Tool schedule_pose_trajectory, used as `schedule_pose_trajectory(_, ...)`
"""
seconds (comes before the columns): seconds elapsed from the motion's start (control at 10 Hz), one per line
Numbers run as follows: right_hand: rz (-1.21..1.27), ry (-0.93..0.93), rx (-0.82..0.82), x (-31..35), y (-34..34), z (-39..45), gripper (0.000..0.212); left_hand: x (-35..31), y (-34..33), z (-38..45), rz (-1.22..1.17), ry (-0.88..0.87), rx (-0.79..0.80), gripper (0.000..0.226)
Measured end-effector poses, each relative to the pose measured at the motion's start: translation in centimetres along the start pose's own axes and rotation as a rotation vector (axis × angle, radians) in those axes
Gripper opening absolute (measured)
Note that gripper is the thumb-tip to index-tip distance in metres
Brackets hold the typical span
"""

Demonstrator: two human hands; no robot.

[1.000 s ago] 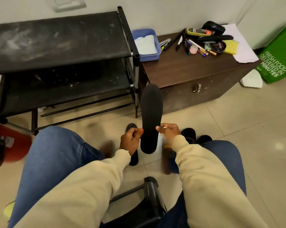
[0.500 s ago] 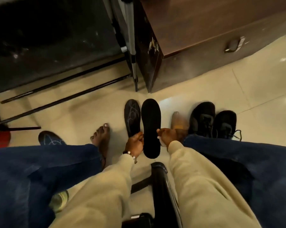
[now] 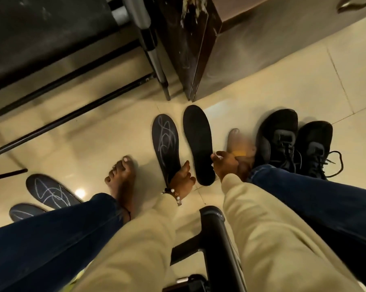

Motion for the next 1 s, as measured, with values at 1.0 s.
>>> schedule_pose_trajectory(1.0, -0.200, 0.211, 0.375, 9.5, -3.7, -8.9, 0.035, -3.4, 10.0, -9.9, -0.051, 0.022, -0.292, 0.034)
Point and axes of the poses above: each hand's wrist, its own z-axis towards the middle knuckle, its own y-axis out of the back of the hand, x = y × z, the point moved 9 cm from there along z, towards the middle knuckle, and after that the axes turned 6 degrees about y, right-handed, at the moved point
